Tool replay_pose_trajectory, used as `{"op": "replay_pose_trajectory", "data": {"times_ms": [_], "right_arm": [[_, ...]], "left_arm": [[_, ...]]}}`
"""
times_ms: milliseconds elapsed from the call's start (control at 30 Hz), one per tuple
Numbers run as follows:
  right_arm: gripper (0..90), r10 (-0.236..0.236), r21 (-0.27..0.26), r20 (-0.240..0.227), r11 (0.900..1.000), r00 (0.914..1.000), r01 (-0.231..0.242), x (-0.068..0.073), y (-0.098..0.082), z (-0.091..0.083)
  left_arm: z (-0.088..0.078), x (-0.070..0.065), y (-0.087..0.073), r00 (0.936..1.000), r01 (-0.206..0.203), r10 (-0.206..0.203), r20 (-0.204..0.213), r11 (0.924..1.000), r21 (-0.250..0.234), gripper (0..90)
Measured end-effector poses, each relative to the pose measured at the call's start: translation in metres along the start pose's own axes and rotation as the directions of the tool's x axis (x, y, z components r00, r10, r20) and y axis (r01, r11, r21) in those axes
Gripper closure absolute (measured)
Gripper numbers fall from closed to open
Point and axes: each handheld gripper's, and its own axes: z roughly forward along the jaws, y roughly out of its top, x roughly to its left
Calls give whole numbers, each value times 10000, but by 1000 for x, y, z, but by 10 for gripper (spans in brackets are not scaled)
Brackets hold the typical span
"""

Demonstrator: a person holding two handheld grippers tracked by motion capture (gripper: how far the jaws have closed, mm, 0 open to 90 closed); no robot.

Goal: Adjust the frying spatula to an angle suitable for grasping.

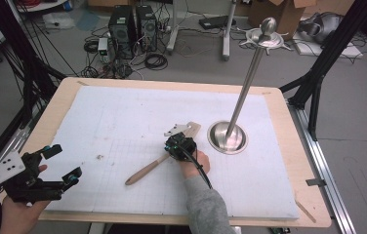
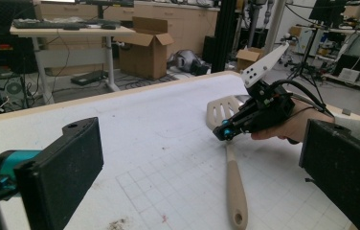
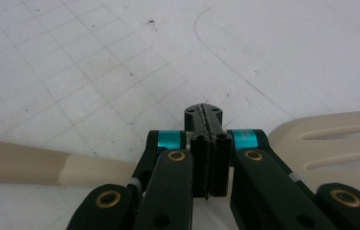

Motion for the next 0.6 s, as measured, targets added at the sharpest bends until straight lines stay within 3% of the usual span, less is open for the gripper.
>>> {"op": "replay_pose_trajectory", "data": {"times_ms": [133, 333, 500, 600], "right_arm": [[900, -144, 314, 5, 9994, 9999, 144, 2, -1, 6], [900, -147, 413, -75, 9990, 9999, 150, 1, -2, 6], [900, -458, 548, 1, 9975, 9990, 457, 3, -3, 3], [900, -349, 462, -137, 9983, 9993, 355, 1, -5, 1]], "left_arm": [[-3, 1, 0, 10000, 2, -2, -71, 10000, -1, 17], [-4, 1, -2, 9999, 25, -24, -107, 10000, 37, 17], [-4, 1, -2, 9999, 11, -11, -100, 10000, 51, 18], [-4, 1, -2, 10000, 14, -13, -99, 10000, 77, 17]]}}
